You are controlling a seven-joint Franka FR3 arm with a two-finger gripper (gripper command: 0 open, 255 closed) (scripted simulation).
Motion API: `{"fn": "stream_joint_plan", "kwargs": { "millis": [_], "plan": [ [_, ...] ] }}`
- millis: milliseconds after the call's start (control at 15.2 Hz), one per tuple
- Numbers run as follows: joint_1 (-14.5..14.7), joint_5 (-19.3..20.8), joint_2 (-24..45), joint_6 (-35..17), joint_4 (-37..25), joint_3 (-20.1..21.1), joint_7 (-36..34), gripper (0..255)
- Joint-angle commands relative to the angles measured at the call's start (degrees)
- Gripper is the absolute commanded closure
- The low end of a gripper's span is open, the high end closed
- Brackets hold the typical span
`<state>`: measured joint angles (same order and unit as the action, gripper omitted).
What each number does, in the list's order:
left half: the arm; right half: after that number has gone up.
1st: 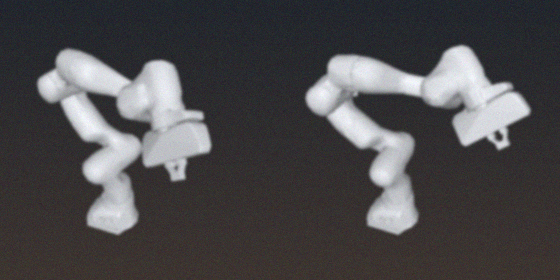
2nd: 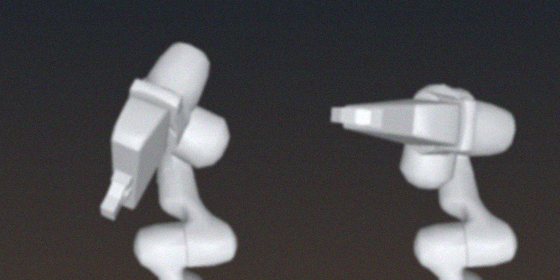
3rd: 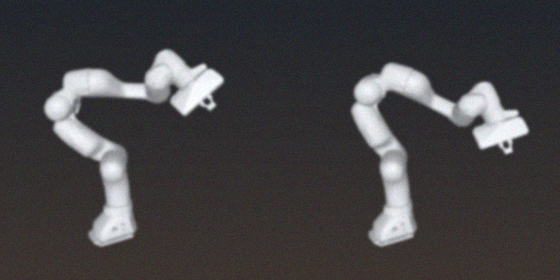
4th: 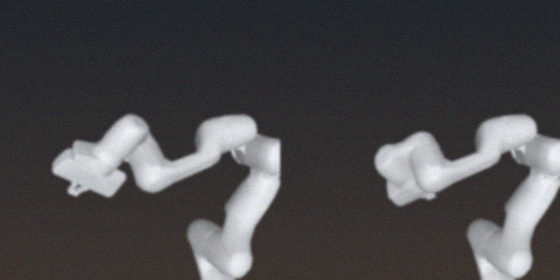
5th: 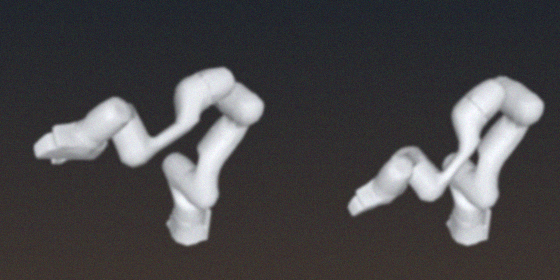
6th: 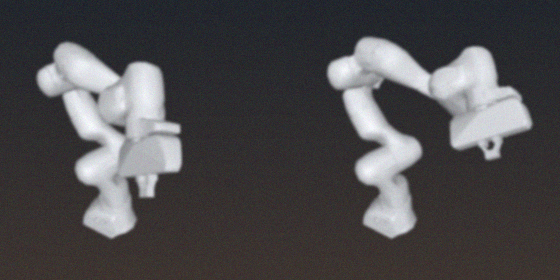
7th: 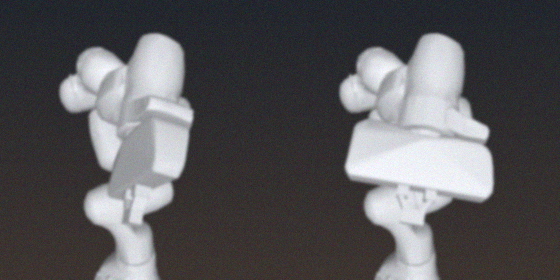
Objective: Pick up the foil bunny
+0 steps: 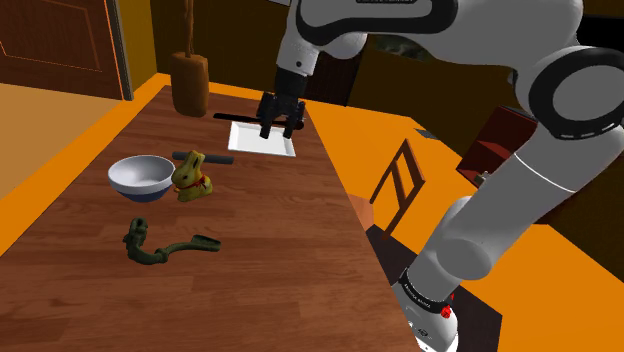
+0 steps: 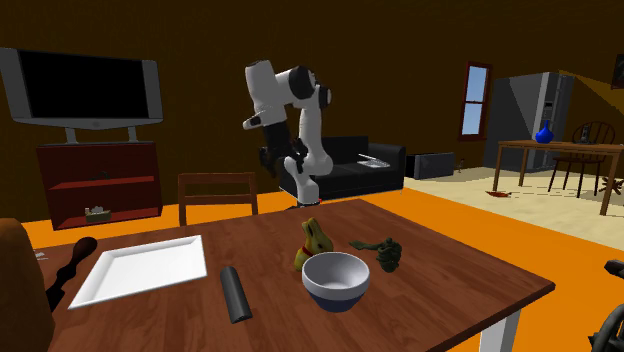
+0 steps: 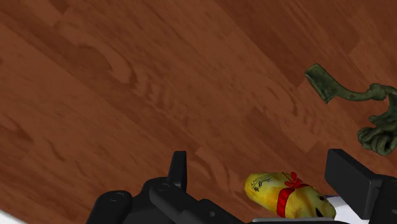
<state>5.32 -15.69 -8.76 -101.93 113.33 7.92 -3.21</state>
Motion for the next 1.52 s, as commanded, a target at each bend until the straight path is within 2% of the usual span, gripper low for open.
{"fn": "stream_joint_plan", "kwargs": {
  "millis": [0, 462, 858, 1452],
  "plan": [
    [0.6, -1.1, 4.3, -0.7, -3.4, 0.6, -0.6, 0],
    [2.7, -4.1, 19.0, -1.7, -16.8, 2.7, -2.8, 0],
    [4.9, -5.5, 32.5, -0.2, -31.8, 4.3, -5.4, 0],
    [5.0, -5.8, 33.4, -5.1, -27.4, 4.2, -3.4, 0]
  ]
}}
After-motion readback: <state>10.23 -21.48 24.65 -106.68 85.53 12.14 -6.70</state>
